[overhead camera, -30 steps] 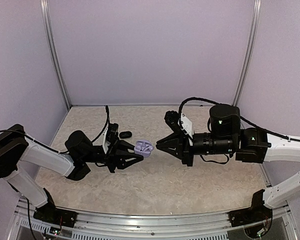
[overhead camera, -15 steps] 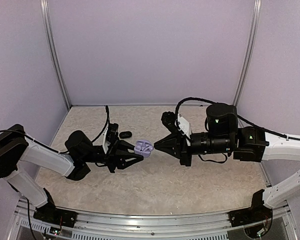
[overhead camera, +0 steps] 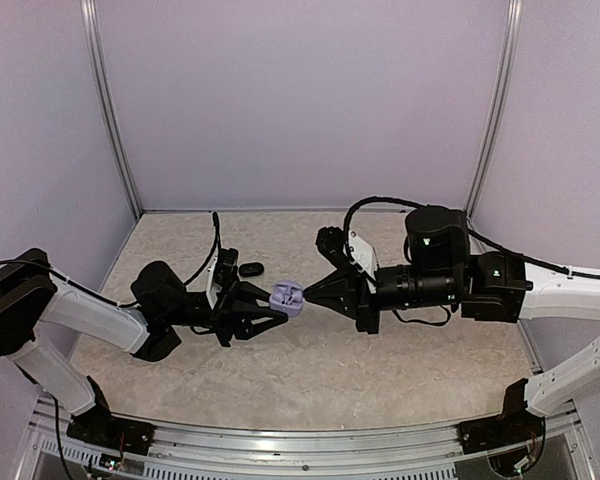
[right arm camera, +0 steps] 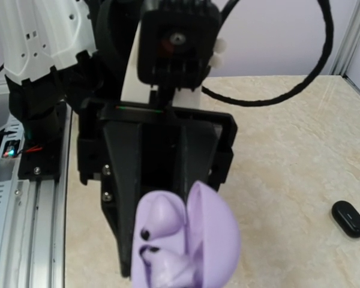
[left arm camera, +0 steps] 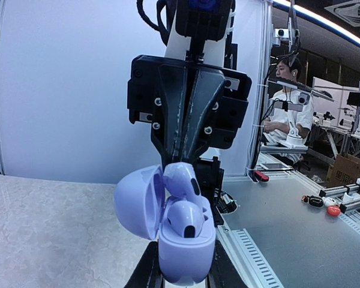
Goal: Insert the wireless bluetooth earbuds into the charging case
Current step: Adjust the right earbud in the right side groove of the charging case, then close the charging case, then place the charging case with the earbuds at the center of the board, then reset both arms
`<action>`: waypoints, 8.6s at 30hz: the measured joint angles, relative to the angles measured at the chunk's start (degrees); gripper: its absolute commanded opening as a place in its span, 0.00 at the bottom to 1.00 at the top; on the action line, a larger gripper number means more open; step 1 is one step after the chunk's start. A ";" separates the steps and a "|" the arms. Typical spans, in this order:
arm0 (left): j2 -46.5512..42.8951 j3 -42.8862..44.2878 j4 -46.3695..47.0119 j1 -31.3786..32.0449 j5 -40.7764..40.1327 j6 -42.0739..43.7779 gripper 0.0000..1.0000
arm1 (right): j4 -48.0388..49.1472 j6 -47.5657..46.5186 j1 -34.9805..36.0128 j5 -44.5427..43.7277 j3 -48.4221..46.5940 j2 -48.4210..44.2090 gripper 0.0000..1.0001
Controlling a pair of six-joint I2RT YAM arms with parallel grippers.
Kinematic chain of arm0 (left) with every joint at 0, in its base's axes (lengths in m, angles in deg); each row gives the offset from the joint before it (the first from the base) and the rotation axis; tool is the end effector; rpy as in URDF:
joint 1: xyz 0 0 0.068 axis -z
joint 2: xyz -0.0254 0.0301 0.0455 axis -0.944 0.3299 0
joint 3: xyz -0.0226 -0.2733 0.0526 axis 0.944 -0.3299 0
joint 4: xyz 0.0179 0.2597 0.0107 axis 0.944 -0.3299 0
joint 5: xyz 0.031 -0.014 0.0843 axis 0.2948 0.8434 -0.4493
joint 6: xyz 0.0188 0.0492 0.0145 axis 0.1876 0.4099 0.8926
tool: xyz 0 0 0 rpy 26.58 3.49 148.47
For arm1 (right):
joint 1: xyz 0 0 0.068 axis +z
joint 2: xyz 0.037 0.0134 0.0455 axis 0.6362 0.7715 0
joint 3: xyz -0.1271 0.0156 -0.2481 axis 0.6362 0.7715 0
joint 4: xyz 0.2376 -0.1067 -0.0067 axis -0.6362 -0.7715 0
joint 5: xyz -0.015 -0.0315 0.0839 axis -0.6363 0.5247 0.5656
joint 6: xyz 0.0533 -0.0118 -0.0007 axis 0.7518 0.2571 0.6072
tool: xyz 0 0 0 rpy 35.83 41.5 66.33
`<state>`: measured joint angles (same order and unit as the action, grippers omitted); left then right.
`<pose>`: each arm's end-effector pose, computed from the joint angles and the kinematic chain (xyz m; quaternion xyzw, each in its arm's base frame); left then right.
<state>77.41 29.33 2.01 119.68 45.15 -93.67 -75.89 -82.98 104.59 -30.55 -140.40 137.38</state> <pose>0.1658 -0.2315 0.2336 0.4644 0.4293 -0.5981 0.4922 0.1141 0.2640 0.3430 -0.5101 0.6207 0.3686 0.4676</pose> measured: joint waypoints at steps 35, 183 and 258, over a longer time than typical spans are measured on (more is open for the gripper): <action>-6.36 1.42 -21.62 4.81 -9.42 18.51 0.00 | -0.63 -1.55 -2.56 2.51 0.44 -5.40 0.30; 16.79 10.21 -43.93 -27.02 -27.41 -31.34 0.06 | 9.22 11.93 -24.70 12.33 6.08 3.50 0.91; -13.11 12.28 -65.96 -6.47 -60.15 -12.04 0.99 | 41.70 51.34 -48.76 33.81 27.54 6.14 0.99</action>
<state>64.30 41.61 -63.95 113.21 -15.00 -105.71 -34.19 -31.64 55.83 3.26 -112.86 143.53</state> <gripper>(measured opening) 0.990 0.995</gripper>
